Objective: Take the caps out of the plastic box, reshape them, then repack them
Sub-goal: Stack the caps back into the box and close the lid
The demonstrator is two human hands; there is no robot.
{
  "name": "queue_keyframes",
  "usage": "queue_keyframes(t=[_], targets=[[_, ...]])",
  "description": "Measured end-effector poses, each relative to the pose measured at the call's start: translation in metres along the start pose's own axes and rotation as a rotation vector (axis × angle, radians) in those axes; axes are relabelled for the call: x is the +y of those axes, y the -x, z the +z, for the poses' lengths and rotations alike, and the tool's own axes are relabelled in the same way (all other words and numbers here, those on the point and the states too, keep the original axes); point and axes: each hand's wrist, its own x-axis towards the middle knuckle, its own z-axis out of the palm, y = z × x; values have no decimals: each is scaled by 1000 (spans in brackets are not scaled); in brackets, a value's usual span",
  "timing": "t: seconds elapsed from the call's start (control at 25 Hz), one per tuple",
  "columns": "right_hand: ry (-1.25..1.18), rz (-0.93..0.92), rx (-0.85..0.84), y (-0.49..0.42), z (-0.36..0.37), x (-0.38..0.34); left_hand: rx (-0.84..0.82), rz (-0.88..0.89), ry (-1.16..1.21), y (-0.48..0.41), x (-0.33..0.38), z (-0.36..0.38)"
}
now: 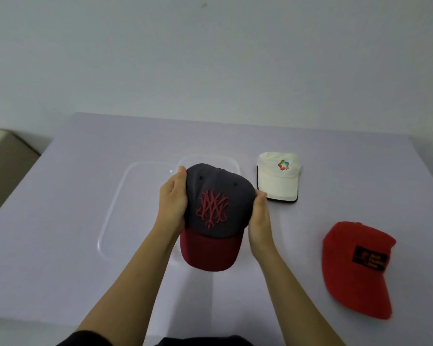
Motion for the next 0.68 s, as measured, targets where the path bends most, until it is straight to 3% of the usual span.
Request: queue_keyframes(t=[0.28, 0.48, 0.68], targets=[[531, 273, 106, 6, 30, 73, 16, 1, -206, -59, -34, -43], [611, 232, 247, 4, 36, 82, -39, -52, -463, -72, -75, -22], [689, 192, 275, 2, 36, 90, -44, -141, -651, -74, -110, -23]])
